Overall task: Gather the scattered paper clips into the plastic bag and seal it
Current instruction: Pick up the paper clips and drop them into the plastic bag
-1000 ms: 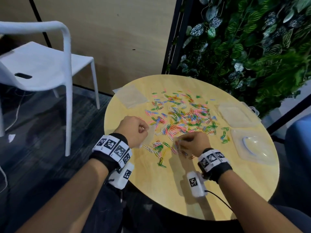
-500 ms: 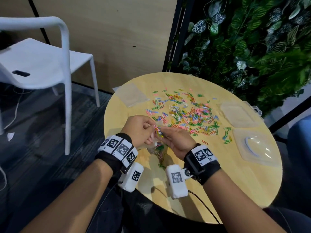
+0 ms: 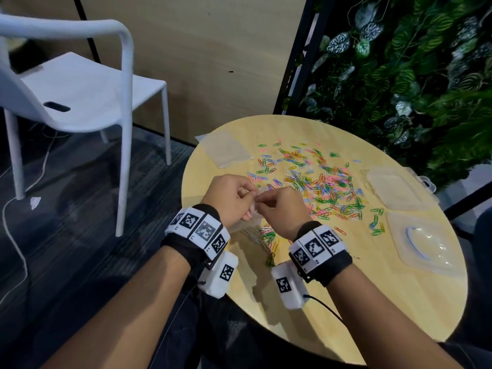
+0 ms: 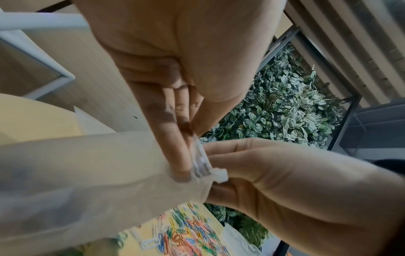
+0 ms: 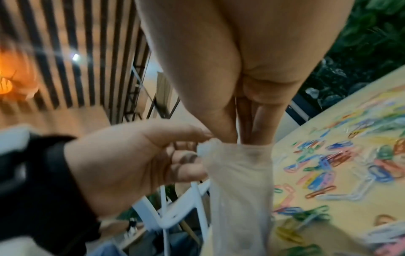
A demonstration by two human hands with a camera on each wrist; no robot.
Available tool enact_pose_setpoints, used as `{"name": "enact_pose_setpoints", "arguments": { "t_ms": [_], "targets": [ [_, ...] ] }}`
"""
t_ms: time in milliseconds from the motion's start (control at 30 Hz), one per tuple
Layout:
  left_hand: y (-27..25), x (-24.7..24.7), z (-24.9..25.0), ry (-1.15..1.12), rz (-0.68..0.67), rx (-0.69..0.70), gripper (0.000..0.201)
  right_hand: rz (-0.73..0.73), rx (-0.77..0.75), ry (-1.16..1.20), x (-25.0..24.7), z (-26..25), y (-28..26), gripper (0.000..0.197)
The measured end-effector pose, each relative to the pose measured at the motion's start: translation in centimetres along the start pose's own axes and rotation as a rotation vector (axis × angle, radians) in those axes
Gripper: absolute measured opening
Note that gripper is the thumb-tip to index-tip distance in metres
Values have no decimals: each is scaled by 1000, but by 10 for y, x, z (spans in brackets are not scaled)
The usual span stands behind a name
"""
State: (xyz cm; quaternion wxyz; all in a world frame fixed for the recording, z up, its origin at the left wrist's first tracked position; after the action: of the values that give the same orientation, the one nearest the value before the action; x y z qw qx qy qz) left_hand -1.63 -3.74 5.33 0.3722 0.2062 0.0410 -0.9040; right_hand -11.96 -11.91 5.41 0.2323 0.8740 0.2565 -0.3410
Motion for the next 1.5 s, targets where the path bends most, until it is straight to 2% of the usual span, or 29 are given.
{"name": "enact_pose_setpoints", "arguments": {
  "t_ms": [67, 133, 200, 233, 300, 367, 433, 467, 533, 633, 767, 867, 967, 1067, 1133, 1200, 1267, 1333, 1400, 1433, 1500],
  "targets": [
    [3, -9, 0, -15, 44, -10, 9, 13, 37, 152, -7, -5, 2, 24],
    [8, -21, -1, -33, 93, -38, 9, 97, 116, 322, -19, -5, 6, 28],
    [16, -36, -4, -64, 149, -69, 9, 142, 184, 360, -20, 3, 9, 30],
    [19, -44, -6, -78, 180, -79, 10, 114, 190, 302, -14, 8, 10, 32],
    [23, -59, -8, -99, 242, -83, 12, -66, 78, 50, 11, 10, 9, 34],
    [24, -70, -10, -119, 278, -81, 13, -257, -153, -189, 42, -2, -3, 33],
    [24, -73, -11, -121, 291, -80, 12, -356, -373, -342, 70, -11, -19, 49],
    [24, -73, -11, -116, 292, -80, 13, -379, -430, -454, 81, -10, -24, 54],
    [23, -73, -13, -111, 292, -82, 13, -430, -449, -640, 93, 2, -30, 57],
    [22, -74, -13, -105, 296, -87, 12, -532, -381, -707, 89, 20, -38, 77],
    [20, -69, -8, -52, 262, -73, 11, -500, -499, -682, 68, 28, -44, 47],
    [19, -58, -4, -11, 217, -49, 11, -470, -501, -696, 52, 33, -40, 39],
    [16, -48, 0, 5, 173, -28, 10, -361, -367, -584, 34, 44, -22, 28],
    [14, -39, -1, 20, 126, -22, 10, -146, -78, -389, 2, 62, -2, 20],
    [13, -34, -3, 31, 103, -21, 9, -63, 138, -209, -16, 80, 4, 21],
    [12, -29, -4, 46, 79, -16, 9, 22, 343, 52, -29, 93, 6, 24],
    [11, -23, -4, 62, 59, -12, 10, 113, 561, 459, -36, 97, 5, 28],
    [12, -16, -5, 58, 39, -13, 11, 109, 713, 848, -37, 83, 3, 26],
    [11, -9, -5, 57, 23, -8, 11, 47, 761, 1076, -36, 57, 2, 20],
    [11, -6, -4, 56, 17, -5, 12, 11, 764, 1134, -33, 45, 1, 18],
    [10, -2, -1, 41, 13, 0, 12, -42, 747, 1108, -22, 29, -2, 17]
  ]
}}
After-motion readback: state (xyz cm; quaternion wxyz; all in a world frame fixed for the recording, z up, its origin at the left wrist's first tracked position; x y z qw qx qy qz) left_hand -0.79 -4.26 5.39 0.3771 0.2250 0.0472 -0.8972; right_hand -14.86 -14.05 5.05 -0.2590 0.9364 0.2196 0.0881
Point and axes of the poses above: each hand's wrist, its own y-axis towards the middle knuckle, its own x-axis out of the palm, z = x × y, the point moved 6 cm from there along y, towards the middle knuckle, and after that the axes turned 12 degrees about z, right-handed, at the moved point
